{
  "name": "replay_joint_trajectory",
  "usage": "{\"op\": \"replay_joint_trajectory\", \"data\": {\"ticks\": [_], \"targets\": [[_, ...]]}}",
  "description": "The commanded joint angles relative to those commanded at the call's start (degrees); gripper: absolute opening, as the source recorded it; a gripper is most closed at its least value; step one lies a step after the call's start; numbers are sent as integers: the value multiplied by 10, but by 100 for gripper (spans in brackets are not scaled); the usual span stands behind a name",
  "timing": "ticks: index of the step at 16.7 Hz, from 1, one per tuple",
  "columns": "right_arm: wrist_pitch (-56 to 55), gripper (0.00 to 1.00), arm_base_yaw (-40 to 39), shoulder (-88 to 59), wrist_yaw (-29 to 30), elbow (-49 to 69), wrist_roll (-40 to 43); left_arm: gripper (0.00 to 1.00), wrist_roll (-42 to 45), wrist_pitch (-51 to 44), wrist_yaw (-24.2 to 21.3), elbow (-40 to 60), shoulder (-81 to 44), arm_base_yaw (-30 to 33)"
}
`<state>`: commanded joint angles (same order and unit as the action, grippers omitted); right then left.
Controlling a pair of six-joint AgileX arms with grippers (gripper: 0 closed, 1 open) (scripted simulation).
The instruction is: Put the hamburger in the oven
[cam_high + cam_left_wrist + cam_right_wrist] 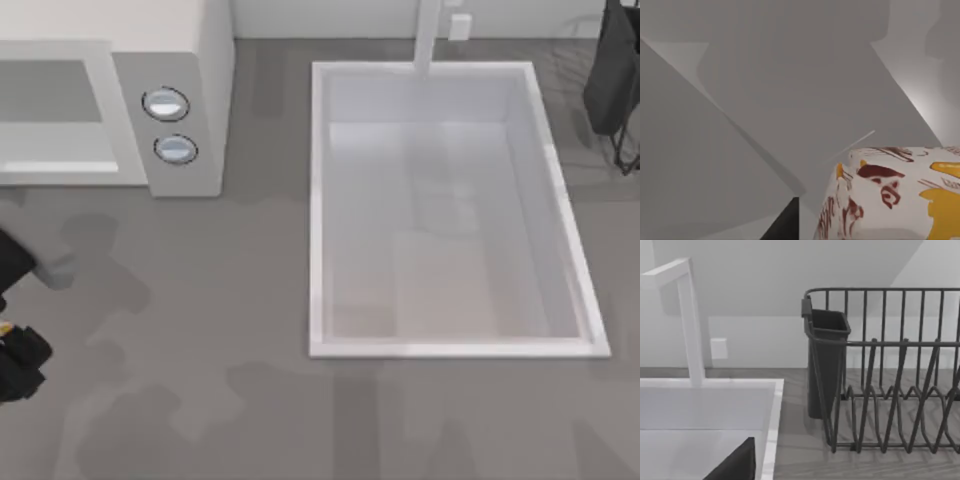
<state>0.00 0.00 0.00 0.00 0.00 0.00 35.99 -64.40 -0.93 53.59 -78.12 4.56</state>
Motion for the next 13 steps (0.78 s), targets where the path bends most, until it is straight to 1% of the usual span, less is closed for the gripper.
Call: {"op": "replay_joint_trajectory", "data": {"ticks": [3, 6, 9, 13], "targets": [[0, 100, 0, 0, 0, 0, 0, 0, -3, 17, -3, 2, -8, -2], [0, 100, 0, 0, 0, 0, 0, 0, -19, 87, -14, 8, -39, -13], [0, 100, 0, 0, 0, 0, 0, 0, -49, 210, -31, 12, -93, -34], [0, 100, 0, 0, 0, 0, 0, 0, -103, 440, -57, 4, -185, -71]]}}
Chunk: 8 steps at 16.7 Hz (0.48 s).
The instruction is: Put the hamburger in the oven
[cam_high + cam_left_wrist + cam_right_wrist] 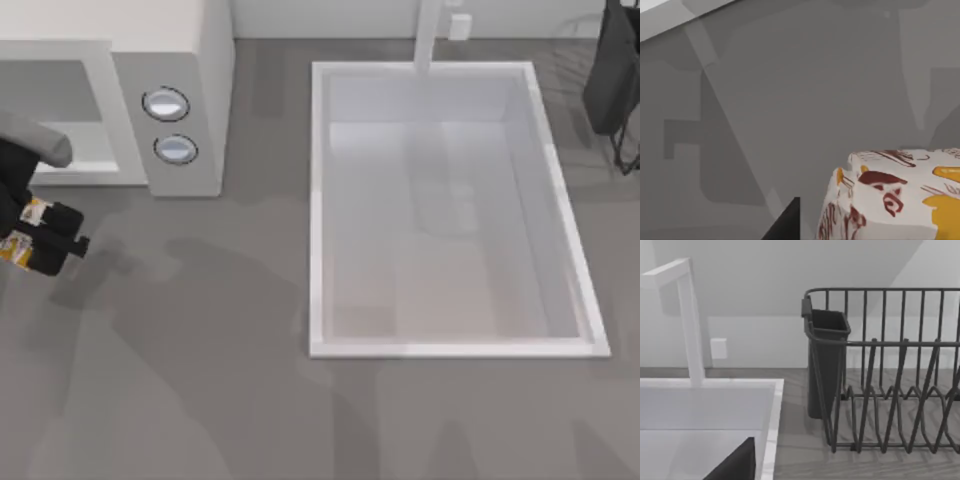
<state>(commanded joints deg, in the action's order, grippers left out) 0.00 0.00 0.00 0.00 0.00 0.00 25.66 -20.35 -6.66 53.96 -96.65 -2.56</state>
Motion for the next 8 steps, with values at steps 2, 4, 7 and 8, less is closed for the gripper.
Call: {"op": "replay_joint_trajectory", "data": {"ticks": [2, 4, 7, 8], "targets": [[0, 100, 0, 0, 0, 0, 0, 0, -31, 130, -14, -8, -46, -20], [0, 100, 0, 0, 0, 0, 0, 0, -63, 262, -29, -18, -88, -40], [0, 100, 0, 0, 0, 0, 0, 0, -110, 445, -49, -36, -144, -68], [0, 100, 0, 0, 0, 0, 0, 0, -125, 497, -55, -42, -161, -76]]}}
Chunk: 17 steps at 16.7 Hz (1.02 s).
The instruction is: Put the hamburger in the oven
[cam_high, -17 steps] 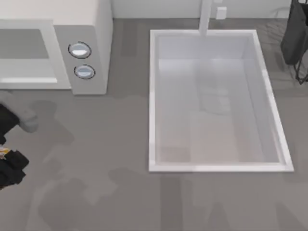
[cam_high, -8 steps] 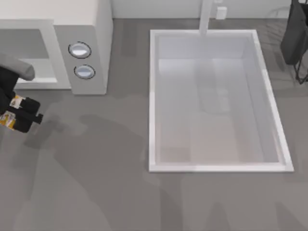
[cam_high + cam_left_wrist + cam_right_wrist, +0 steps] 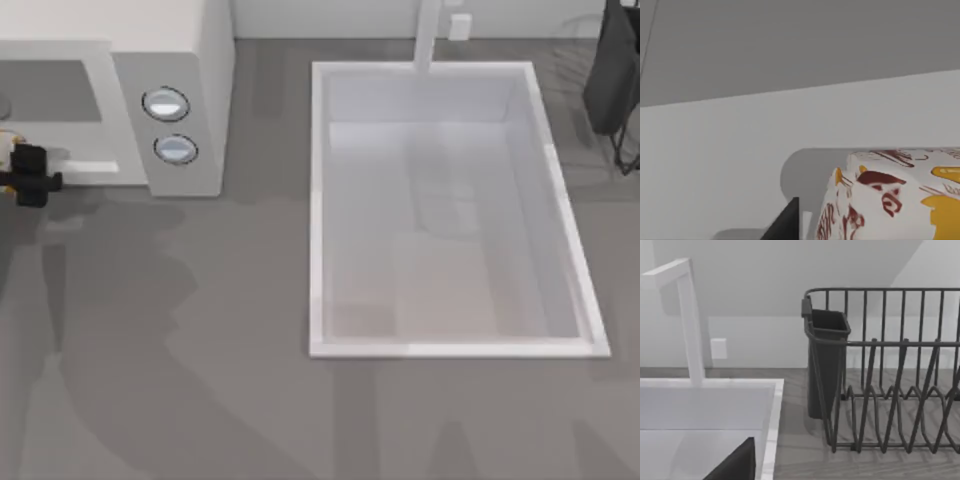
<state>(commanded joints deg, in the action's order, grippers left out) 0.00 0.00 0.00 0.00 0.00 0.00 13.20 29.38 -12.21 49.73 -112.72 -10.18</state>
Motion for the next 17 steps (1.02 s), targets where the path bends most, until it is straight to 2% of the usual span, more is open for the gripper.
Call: {"op": "replay_joint_trajectory", "data": {"ticks": [4, 7, 13, 17], "targets": [[0, 100, 0, 0, 0, 0, 0, 0, -48, 152, -22, -15, -49, -28], [0, 100, 0, 0, 0, 0, 0, 0, -67, 204, -31, -17, -63, -39], [0, 100, 0, 0, 0, 0, 0, 0, -67, 207, -31, -15, -63, -37], [0, 100, 0, 0, 0, 0, 0, 0, -69, 184, -28, 47, -103, -29]]}}
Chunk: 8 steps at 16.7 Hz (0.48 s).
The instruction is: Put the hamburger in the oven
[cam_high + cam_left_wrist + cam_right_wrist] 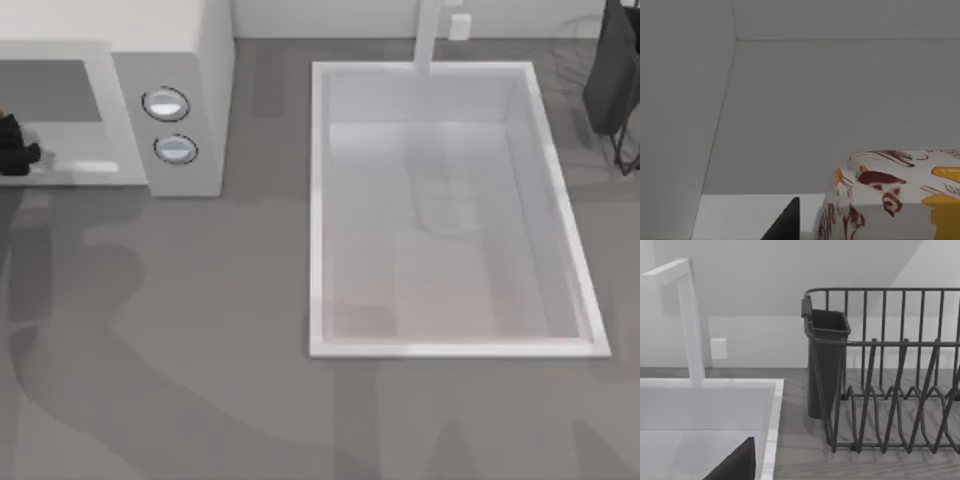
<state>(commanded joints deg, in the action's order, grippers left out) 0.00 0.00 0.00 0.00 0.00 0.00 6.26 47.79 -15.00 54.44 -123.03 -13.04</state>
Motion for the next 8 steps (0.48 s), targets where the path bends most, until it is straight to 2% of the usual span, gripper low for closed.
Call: {"op": "replay_joint_trajectory", "data": {"ticks": [8], "targets": [[0, 100, 0, 0, 0, 0, 0, 0, -13, -102, 26, 262, -140, 25]]}}
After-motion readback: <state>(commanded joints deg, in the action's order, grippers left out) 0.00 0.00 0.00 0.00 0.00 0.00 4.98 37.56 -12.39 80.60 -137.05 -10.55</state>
